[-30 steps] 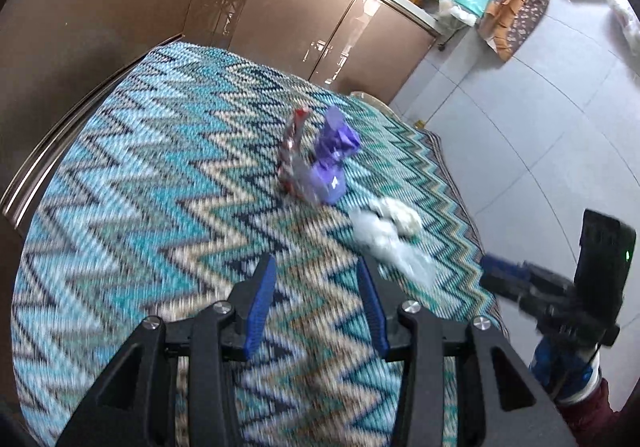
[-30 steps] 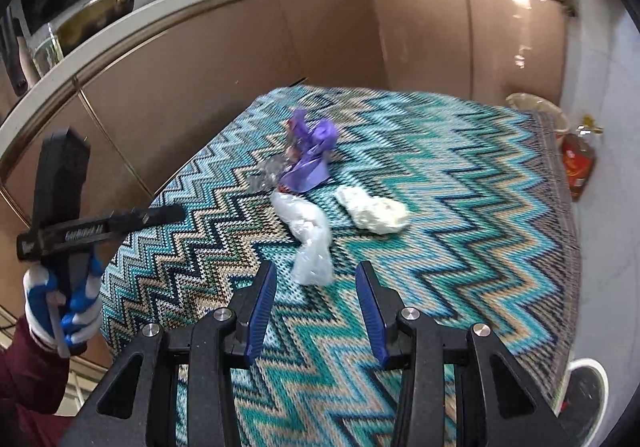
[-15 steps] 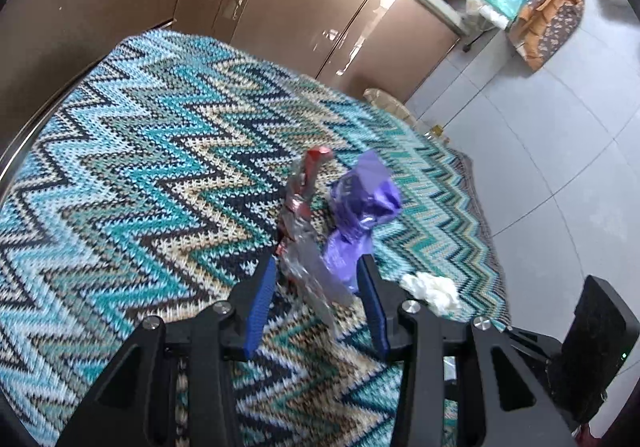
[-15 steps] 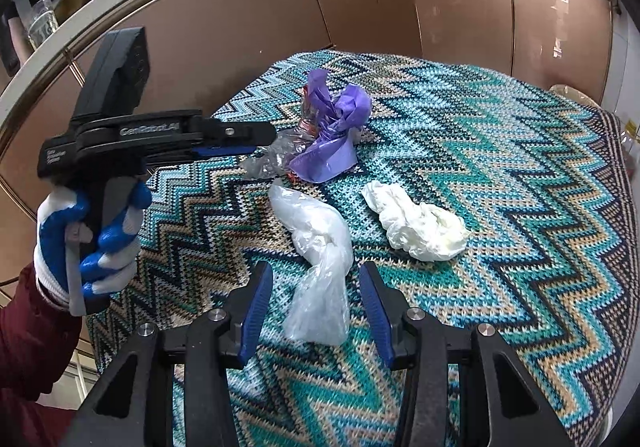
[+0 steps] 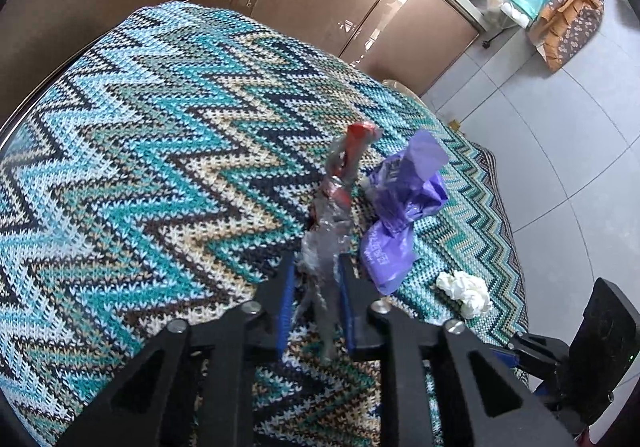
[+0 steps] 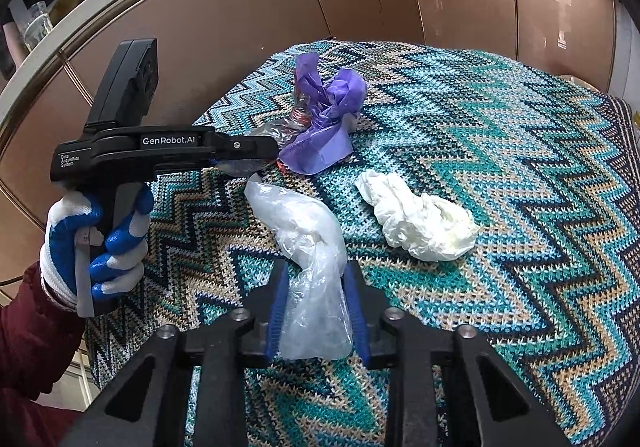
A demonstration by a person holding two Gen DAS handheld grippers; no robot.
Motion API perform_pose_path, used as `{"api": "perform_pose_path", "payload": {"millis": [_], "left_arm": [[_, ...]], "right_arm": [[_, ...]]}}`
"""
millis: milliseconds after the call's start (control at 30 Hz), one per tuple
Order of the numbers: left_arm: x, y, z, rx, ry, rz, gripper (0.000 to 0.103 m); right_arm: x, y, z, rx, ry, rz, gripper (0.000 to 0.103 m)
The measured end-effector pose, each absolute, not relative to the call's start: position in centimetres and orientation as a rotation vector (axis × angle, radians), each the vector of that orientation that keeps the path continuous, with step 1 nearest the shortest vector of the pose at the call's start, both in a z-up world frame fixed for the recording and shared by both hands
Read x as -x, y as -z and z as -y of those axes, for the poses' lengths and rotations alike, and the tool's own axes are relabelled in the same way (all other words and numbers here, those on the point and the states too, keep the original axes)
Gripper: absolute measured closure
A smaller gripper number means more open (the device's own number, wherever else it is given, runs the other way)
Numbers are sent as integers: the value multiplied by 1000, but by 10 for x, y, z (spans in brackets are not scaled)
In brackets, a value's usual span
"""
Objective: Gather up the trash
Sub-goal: 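Grasp the clear bag with red strip with the left tool while the right tool grasps the clear plastic bag, then carry both clear bags over the trash bin with both tools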
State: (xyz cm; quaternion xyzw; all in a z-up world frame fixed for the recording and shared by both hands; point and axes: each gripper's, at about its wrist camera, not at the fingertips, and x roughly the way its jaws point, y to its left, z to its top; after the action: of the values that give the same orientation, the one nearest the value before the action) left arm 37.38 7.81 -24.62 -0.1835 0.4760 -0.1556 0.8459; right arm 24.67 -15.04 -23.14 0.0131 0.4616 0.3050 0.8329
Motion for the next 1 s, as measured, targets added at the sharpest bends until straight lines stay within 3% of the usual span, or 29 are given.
{"api": "perform_pose_path", "payload": {"millis": [200,1000], "left_arm": [[-365,244,-86,410,342,-981,94],[-265,173,-123,406,320,-834,96]], "right_arm": [[-244,230,152,-22,-637,-972,87],[-158,163,168,-26,-579,-840,88]]}}
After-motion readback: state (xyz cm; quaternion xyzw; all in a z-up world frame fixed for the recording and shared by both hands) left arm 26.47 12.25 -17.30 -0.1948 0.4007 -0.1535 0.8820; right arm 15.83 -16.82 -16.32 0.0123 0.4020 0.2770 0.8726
